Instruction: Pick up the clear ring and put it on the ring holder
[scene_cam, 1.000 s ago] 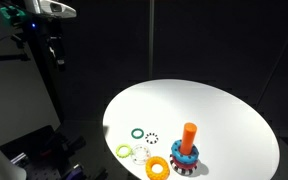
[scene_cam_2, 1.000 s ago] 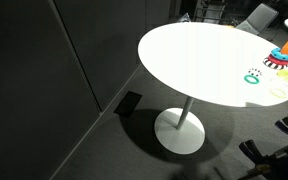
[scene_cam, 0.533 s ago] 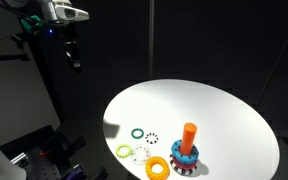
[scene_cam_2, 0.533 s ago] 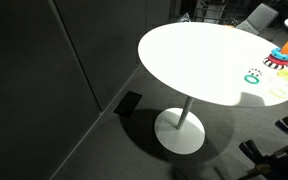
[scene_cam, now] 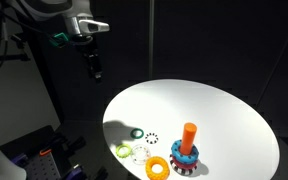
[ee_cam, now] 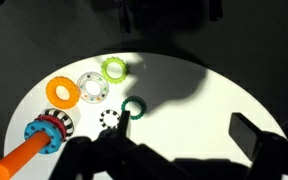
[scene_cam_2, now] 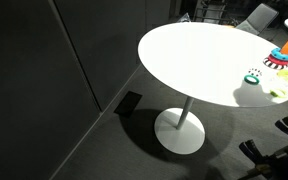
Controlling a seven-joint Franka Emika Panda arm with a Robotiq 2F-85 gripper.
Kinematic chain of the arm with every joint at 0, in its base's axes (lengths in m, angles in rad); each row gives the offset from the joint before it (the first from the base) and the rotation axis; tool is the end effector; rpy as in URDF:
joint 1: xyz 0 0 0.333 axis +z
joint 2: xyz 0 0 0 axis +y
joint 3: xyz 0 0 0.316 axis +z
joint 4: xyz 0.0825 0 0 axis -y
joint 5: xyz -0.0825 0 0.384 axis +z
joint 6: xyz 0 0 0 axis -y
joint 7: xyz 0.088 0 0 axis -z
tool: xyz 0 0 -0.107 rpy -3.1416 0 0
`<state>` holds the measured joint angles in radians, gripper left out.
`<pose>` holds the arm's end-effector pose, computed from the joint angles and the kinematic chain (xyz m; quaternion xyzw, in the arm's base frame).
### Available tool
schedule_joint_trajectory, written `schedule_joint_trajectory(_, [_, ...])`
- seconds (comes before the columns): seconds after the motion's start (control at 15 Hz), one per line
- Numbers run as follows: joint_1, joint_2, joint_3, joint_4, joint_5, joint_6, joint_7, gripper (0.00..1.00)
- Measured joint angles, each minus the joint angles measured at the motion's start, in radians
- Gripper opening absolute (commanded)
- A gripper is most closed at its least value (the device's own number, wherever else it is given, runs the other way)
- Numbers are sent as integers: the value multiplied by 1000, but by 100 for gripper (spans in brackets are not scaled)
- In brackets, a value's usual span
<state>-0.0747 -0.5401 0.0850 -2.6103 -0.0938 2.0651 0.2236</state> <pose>0.3726 -0.0015 0.4273 0.9939 -0.0900 0.0032 0.0630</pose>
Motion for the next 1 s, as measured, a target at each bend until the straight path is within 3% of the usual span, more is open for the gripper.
schedule_joint_trajectory(0.47, [-56,147,-147,4,-75,101,-193,100])
schedule_joint_trajectory(1.0, [-68,276,-308,6,-17,305,-488,100])
